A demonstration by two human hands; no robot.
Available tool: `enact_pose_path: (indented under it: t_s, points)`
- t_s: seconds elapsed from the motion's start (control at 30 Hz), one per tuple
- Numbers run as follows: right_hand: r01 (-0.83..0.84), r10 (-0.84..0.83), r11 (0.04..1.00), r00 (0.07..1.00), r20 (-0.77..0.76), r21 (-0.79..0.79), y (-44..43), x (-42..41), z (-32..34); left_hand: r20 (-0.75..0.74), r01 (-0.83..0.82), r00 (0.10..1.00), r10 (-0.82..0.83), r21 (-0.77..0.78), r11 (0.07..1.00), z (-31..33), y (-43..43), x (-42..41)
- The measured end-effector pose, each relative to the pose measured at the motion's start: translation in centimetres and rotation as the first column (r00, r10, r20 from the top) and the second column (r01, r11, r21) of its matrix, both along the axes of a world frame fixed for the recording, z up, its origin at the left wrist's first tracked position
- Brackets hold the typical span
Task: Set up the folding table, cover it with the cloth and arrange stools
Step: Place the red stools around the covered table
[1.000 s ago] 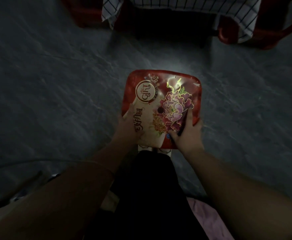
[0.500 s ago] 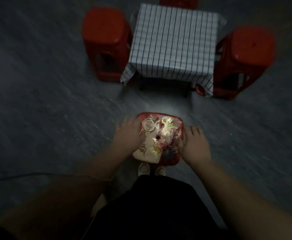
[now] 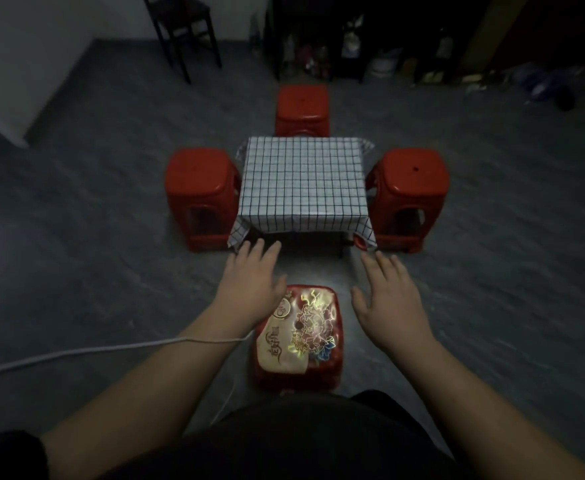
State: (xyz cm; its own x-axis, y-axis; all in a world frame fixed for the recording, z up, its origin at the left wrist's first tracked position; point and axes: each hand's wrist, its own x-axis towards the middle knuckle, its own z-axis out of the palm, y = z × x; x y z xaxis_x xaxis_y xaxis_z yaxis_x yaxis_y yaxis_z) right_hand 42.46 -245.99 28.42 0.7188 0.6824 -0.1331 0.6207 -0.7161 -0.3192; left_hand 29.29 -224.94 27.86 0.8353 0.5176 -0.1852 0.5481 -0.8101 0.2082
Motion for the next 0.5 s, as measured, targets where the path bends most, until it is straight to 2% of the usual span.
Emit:
enact_pose_path:
  t_s: [0.27,0.5]
  points:
    - [0.164,-0.163,0.986,0.986,-0.017,0.03,-6.9,5.5,1.0,-0.037,0.195,0.98,-0.195,-0.01,0.981,1.9,-8.1,9.1]
    - [0.354,-0.354,0.933,0.935,-0.011,0.059,-20.1,15.1,2.1,0.012,0.386,0.922,-0.388,0.076,0.92,2.9,-19.5,22.9]
